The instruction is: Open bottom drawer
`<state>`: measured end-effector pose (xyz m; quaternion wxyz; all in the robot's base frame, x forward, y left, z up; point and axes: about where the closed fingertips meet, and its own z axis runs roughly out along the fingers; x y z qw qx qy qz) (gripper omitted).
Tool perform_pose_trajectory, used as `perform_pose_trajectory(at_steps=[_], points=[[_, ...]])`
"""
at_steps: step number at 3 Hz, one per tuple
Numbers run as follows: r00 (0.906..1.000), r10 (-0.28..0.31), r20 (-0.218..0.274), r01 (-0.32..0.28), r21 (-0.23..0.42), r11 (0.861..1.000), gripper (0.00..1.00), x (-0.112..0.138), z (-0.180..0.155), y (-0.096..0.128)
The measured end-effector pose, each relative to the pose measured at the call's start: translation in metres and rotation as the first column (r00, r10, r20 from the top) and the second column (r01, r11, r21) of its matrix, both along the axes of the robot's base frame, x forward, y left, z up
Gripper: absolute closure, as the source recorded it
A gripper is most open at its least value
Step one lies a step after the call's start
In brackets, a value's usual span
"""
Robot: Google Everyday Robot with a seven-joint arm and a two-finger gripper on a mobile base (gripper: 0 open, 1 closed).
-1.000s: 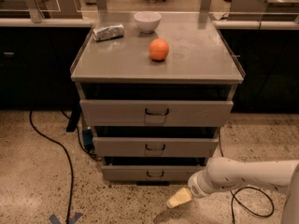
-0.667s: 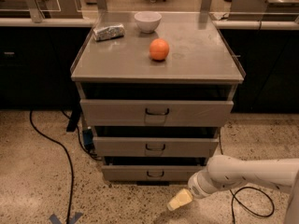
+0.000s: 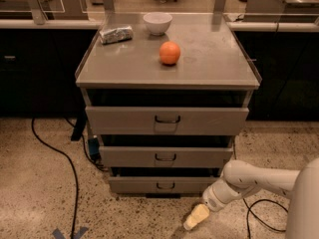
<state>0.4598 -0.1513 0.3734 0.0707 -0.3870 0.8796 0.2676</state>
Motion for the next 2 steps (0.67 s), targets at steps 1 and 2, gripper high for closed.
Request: perform_pose_trajectory(at_steps=[1,2], points=[[0.9988,0.040,-0.027,-0.039,0.019,0.999,0.00,-0.003,0.002,0.002],[0.9992,0.039,0.004,-0.038,-0.025,0.999,0.00,0.008,-0.011,-0.001]])
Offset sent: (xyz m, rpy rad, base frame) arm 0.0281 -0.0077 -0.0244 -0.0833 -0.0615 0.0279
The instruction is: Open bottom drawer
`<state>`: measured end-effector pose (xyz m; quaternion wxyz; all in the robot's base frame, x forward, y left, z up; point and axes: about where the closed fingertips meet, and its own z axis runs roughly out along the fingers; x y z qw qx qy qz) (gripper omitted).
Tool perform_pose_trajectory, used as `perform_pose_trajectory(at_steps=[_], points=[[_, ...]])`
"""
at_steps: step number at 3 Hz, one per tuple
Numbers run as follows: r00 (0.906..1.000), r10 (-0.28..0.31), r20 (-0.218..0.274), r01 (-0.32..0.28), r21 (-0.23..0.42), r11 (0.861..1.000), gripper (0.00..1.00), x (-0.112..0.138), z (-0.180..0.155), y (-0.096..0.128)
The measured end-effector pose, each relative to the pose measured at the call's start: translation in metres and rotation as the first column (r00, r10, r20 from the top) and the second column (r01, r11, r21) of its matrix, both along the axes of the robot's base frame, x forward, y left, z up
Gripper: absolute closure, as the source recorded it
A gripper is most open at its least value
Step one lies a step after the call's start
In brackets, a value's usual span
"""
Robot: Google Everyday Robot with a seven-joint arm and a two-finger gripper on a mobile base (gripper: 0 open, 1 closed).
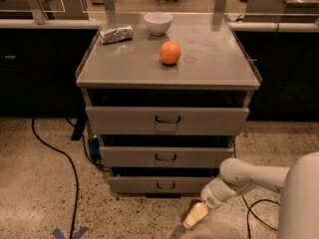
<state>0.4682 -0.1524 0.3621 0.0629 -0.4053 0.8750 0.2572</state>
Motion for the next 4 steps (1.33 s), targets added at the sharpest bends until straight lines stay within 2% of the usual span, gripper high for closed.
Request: perform_pose_trajectory(at_steps=[1,2,3,4], points=[[0.9964,0.054,0.066,-0.050,-0.051,0.997,0.00,0.024,-0.034,-0.005],[0.9874,0.078,0.137,-0.073,-0.046,0.996,0.00,0.049,-0.076,-0.015],[0.9874,0.078,0.138,-0.072,-0.046,0.996,0.00,0.049,-0.076,-0.015],[0.9805,0.079,0.180,-0.068,-0.064,0.996,0.00,0.056,-0.078,-0.009]])
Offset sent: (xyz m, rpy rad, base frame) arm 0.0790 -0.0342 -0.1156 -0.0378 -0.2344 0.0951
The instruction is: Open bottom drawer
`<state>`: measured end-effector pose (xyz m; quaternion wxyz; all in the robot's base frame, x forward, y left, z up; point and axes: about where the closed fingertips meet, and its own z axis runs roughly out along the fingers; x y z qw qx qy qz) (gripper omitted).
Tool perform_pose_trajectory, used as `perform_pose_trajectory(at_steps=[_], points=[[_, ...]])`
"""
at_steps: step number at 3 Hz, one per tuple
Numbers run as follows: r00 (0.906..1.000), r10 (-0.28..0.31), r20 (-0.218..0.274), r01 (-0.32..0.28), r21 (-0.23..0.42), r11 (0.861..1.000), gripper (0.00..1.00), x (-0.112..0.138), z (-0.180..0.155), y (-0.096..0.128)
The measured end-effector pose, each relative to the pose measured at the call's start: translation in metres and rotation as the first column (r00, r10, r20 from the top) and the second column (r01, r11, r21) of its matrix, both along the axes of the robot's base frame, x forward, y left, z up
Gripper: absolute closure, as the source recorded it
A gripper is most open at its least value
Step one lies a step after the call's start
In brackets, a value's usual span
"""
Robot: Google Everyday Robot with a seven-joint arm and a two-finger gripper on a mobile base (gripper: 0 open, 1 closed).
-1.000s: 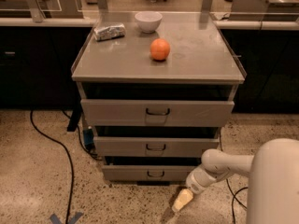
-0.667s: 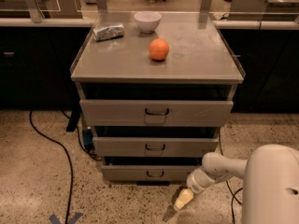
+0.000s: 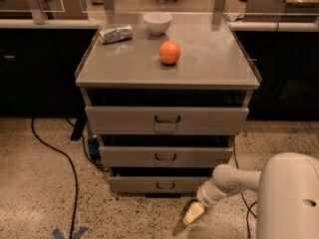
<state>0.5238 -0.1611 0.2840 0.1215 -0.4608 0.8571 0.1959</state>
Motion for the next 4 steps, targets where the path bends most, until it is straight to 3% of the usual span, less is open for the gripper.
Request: perform_pose_trajectory(at_steps=[1,2,3,4], points=[[0.9897,0.022,0.142,-0.021,-0.009,1.000,0.00,0.018,0.000,0.013],[0.9559,0.001,0.294,-0.005,0.015,1.000,0.00,0.049,-0.003,0.018],[0.9147,-0.060,0.400,0.017,0.109,0.994,0.00,0.072,-0.007,0.014],[0.8846,-0.071,0.461,0.013,0.127,0.992,0.00,0.092,0.008,0.009]])
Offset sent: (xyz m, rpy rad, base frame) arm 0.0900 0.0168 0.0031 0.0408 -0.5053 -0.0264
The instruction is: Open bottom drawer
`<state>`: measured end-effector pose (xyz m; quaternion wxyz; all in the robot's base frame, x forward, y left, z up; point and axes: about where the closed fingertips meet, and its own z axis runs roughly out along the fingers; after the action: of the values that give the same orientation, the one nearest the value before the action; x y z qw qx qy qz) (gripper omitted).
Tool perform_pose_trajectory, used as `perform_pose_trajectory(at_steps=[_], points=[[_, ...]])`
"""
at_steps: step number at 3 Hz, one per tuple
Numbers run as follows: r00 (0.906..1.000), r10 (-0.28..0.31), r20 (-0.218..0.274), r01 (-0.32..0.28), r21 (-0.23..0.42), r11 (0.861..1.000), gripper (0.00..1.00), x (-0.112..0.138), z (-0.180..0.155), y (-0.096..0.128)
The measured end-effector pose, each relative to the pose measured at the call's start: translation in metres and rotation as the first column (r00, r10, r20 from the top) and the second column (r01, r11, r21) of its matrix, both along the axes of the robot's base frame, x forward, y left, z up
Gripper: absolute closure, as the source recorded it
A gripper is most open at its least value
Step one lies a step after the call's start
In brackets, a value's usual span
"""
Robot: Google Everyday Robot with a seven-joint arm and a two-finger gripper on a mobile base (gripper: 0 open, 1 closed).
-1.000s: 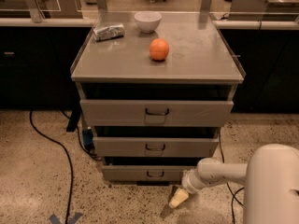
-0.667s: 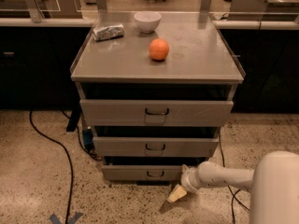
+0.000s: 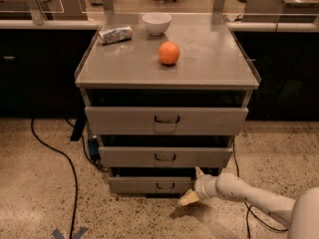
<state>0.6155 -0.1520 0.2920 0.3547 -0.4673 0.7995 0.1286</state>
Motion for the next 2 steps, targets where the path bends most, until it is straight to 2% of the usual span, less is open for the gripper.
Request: perform_pose_trajectory(at_steps=[1,2], points=[[0.9937,-0.001,-0.112,-0.004,-0.043,0.999,0.00,-0.003,-0.029,0.000],[0.9754,0.008,-0.220,-0.041,-0.146,0.988,0.00,0.012,-0.061,-0.006]])
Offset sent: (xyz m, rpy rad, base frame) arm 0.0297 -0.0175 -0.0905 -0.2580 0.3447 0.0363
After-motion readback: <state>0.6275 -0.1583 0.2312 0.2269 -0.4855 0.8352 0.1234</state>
